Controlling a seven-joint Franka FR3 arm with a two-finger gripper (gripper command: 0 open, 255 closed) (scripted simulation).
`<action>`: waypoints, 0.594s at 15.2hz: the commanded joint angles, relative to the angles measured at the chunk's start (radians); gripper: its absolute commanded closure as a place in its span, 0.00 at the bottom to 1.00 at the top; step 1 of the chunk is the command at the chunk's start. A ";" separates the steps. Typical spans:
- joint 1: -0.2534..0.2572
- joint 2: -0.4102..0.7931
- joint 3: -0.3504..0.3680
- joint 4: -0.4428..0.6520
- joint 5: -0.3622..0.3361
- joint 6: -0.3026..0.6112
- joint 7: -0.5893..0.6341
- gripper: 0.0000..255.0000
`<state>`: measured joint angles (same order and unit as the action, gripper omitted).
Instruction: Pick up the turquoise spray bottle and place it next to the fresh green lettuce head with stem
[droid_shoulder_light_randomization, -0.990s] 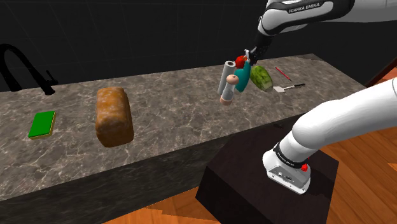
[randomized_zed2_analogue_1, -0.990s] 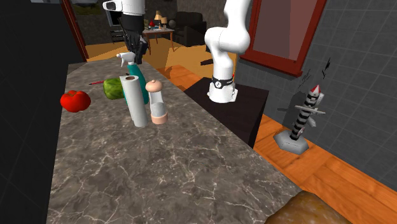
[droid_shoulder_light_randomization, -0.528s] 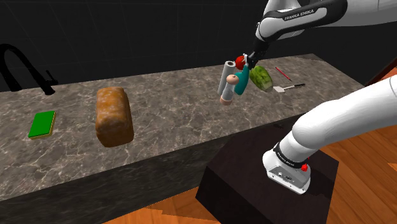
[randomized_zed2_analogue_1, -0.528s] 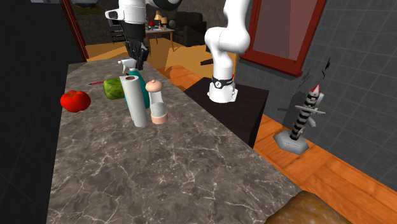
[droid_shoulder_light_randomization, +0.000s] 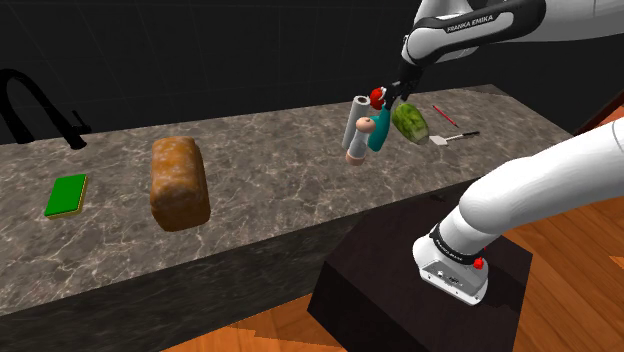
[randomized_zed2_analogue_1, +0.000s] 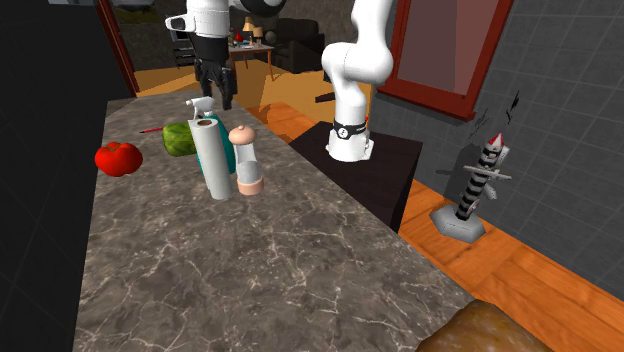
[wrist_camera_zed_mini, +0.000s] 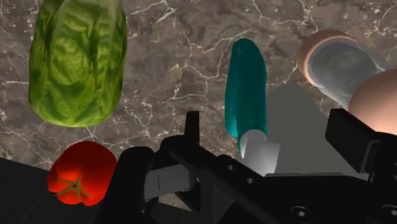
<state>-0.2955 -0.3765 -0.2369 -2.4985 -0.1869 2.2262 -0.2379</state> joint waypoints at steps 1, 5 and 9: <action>0.000 0.000 0.000 0.000 0.000 0.000 0.000 0.00; 0.003 -0.053 0.015 0.059 0.005 -0.112 0.001 0.00; 0.004 -0.064 0.019 0.076 0.007 -0.141 0.001 0.00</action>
<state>-0.2922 -0.4398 -0.2187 -2.4261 -0.1806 2.0907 -0.2372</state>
